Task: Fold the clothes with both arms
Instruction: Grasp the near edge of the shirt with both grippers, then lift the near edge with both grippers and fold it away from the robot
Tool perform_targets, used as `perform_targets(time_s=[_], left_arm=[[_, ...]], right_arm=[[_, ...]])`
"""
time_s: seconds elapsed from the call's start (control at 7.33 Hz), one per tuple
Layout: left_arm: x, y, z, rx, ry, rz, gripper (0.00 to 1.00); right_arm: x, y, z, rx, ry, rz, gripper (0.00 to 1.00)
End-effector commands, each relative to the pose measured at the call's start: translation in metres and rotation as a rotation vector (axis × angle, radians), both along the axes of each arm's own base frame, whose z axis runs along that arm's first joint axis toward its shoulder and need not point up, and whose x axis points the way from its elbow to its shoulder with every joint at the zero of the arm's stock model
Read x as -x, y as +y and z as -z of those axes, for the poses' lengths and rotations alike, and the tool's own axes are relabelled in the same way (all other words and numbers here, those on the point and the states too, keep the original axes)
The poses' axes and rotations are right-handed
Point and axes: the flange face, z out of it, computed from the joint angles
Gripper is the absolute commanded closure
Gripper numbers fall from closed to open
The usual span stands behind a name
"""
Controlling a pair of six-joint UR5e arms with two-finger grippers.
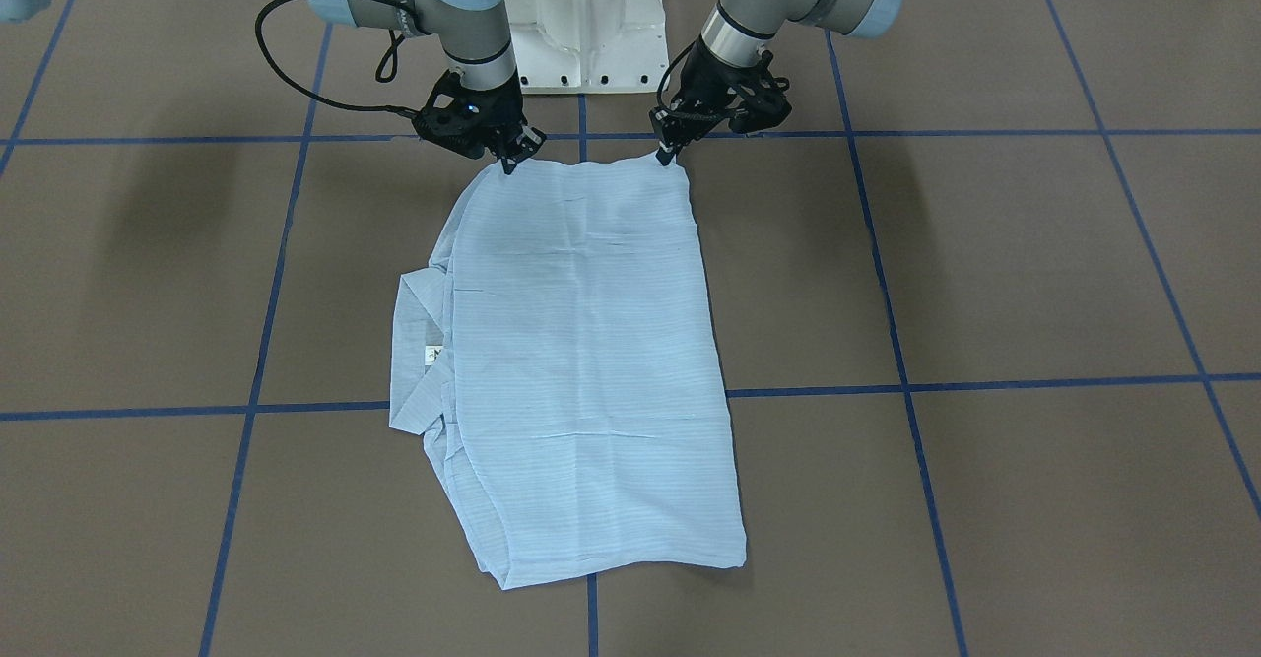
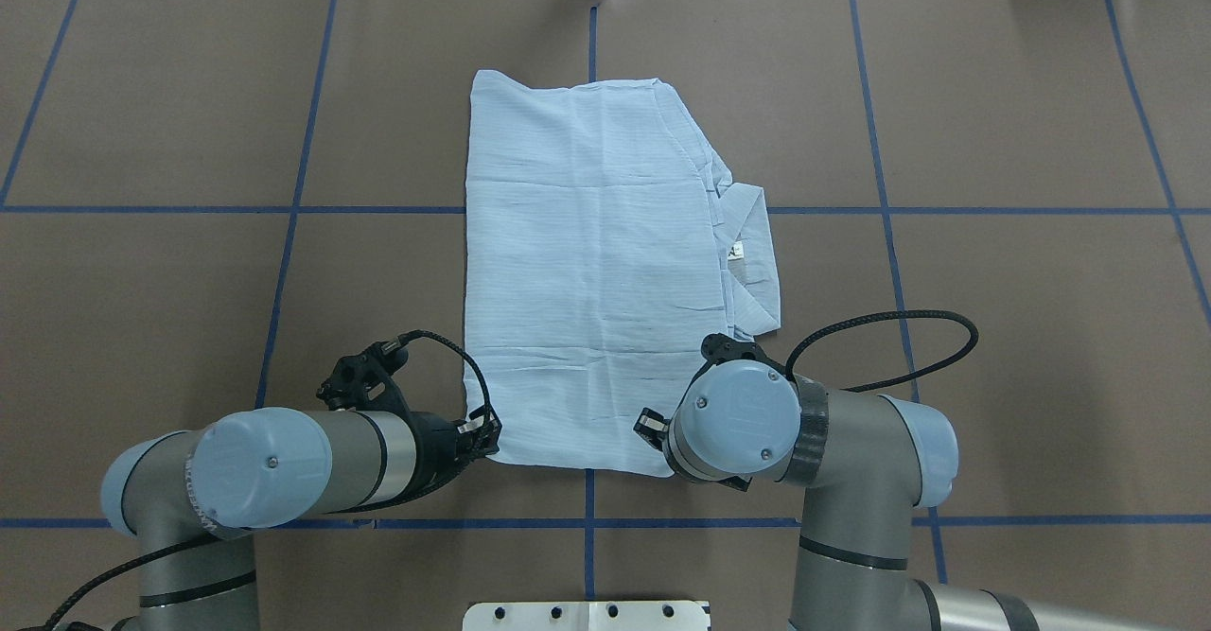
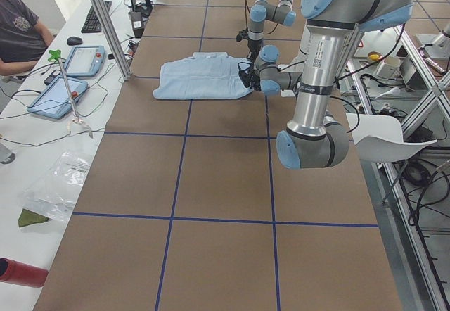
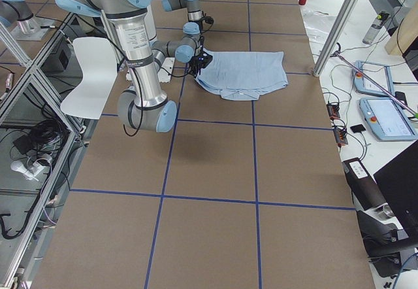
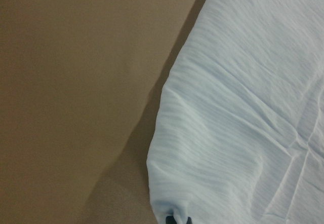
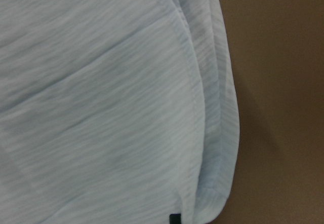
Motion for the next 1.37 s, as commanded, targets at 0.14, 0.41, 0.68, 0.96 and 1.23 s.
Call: perform_targets(time_s=[0.14,0.41,0.68,0.96,1.23], left_arm=[[0.005,0.001,0.009,-0.005,0.019,0.0,1.0],[0.025,0.01,0.029,0.016,-0.003,-0.039,1.0],[0.05,0.025,0.062,0.027,0.016,-0.085,1.0],[0.072,0.035,0.082,0.022,0.07,-0.116,1.0],[0.113,0.049,0.111,0.022,0.105,-0.142,1.0]], right_arm=[[-0.019,-0.005,0.014,0.003,-0.038,-0.005,1.0],[-0.041,0.003,0.01,0.012,-0.058,0.023,1.0],[-0.076,0.011,0.043,0.014,-0.137,0.043,1.0],[-0.12,0.026,0.082,0.043,-0.221,0.101,1.0],[-0.154,0.028,0.105,0.078,-0.3,0.151,1.0]])
